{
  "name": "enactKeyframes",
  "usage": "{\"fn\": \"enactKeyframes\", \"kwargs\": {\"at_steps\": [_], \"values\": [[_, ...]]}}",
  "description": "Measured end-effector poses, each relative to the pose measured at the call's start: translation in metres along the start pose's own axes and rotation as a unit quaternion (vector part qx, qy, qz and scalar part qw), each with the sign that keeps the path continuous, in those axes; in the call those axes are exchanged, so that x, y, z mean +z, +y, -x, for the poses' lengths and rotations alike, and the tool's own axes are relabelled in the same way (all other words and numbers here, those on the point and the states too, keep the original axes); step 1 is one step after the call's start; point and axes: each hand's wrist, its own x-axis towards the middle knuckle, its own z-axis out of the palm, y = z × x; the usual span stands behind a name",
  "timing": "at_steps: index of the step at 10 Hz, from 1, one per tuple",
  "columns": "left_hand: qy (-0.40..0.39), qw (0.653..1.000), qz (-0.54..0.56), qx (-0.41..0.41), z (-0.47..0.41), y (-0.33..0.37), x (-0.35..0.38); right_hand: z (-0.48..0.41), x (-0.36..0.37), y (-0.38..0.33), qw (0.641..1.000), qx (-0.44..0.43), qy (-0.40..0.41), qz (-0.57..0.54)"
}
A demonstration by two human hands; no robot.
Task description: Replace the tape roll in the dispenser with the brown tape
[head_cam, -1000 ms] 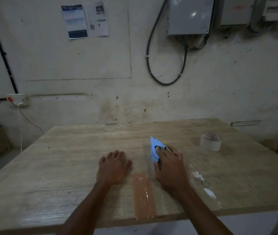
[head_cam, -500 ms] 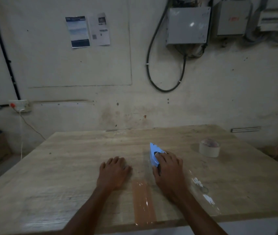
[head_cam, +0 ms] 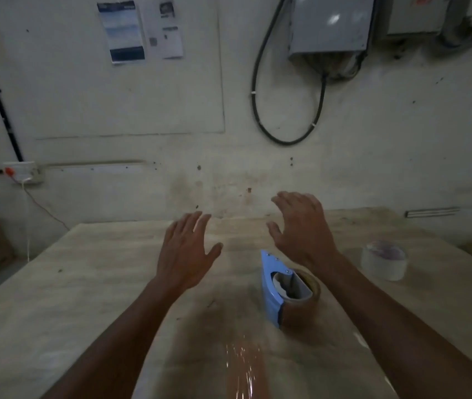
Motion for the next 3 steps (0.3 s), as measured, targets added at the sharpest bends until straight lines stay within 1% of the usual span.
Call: {"fn": "enactKeyframes", "kwargs": {"at_steps": [2, 3], "values": [[-0.024, 1.000, -0.001, 0.019, -0.052, -0.015, 0.045, -0.050, 0.067, 0.017, 0.998, -0.013, -0.064, 0.003], [-0.060, 0.998, -0.007, 0.008, -0.075, -0.019, 0.047, -0.070, 0.081, 0.020, 0.996, 0.009, -0.083, -0.011]]}}
